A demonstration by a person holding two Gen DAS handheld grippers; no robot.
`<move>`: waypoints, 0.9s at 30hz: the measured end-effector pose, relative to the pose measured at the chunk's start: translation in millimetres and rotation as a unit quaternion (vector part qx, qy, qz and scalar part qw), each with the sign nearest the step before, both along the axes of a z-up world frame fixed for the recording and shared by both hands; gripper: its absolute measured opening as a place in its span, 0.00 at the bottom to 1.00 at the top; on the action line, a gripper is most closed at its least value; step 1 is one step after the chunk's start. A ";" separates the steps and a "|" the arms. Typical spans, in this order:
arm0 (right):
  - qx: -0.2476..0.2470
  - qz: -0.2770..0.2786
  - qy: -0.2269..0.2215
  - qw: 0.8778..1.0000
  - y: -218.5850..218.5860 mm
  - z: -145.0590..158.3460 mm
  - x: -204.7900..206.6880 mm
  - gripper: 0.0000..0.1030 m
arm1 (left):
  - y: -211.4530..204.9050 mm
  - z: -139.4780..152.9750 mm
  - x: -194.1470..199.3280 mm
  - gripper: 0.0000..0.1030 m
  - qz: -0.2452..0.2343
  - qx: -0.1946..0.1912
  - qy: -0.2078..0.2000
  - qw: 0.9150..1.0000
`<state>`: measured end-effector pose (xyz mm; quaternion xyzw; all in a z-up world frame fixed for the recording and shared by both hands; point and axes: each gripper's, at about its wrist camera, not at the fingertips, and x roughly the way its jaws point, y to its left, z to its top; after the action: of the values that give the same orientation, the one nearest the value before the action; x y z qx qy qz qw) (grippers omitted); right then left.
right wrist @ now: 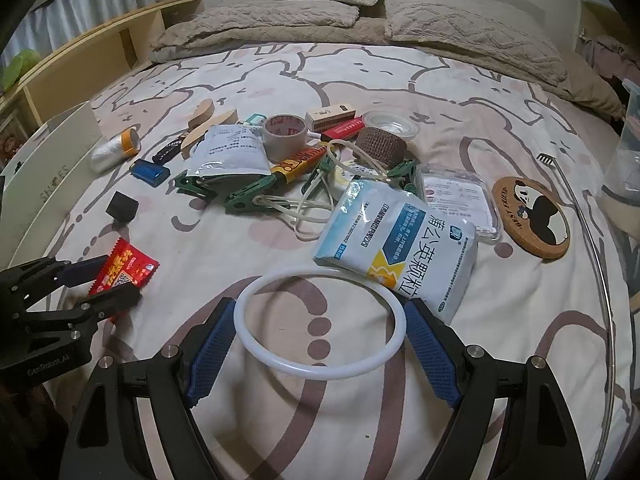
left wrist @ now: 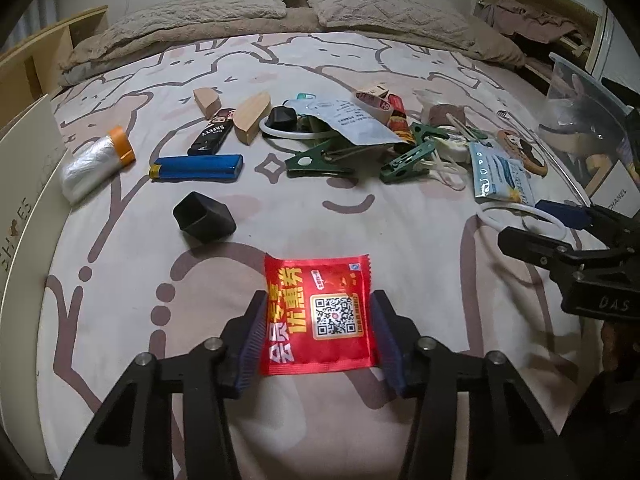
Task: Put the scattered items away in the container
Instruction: 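Close the left tool on the red packet while the right tool closes on the white ring, then lift and carry the red packet and white ring over the shoe box with both tools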
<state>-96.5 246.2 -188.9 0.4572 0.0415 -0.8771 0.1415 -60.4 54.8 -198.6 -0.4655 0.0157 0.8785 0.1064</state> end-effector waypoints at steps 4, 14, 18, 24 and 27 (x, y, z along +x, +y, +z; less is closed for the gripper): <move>-0.004 0.000 0.003 1.000 0.0 2.0 0.5 0.82 | -0.7 1.6 0.9 0.45 -0.002 0.001 0.002 1.000; -0.027 0.012 0.023 0.999 -2.3 12.8 9.1 0.82 | -6.5 6.9 3.9 0.38 -0.009 0.023 0.000 1.000; -0.032 0.015 0.023 0.999 -3.0 13.7 10.0 0.82 | -4.8 9.4 6.4 0.37 -0.016 0.028 0.001 0.999; -0.040 0.015 0.027 0.999 -2.1 16.1 11.4 0.82 | -3.2 11.5 8.0 0.37 -0.022 0.032 0.003 0.999; -0.042 0.016 0.029 0.999 -2.0 17.0 11.6 0.82 | -4.5 13.5 7.9 0.37 -0.021 0.037 0.005 0.999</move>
<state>-84.9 244.2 -171.8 0.4241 0.0157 -0.8887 0.1733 -52.5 50.3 -185.1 -0.4562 -0.0066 0.8785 0.1414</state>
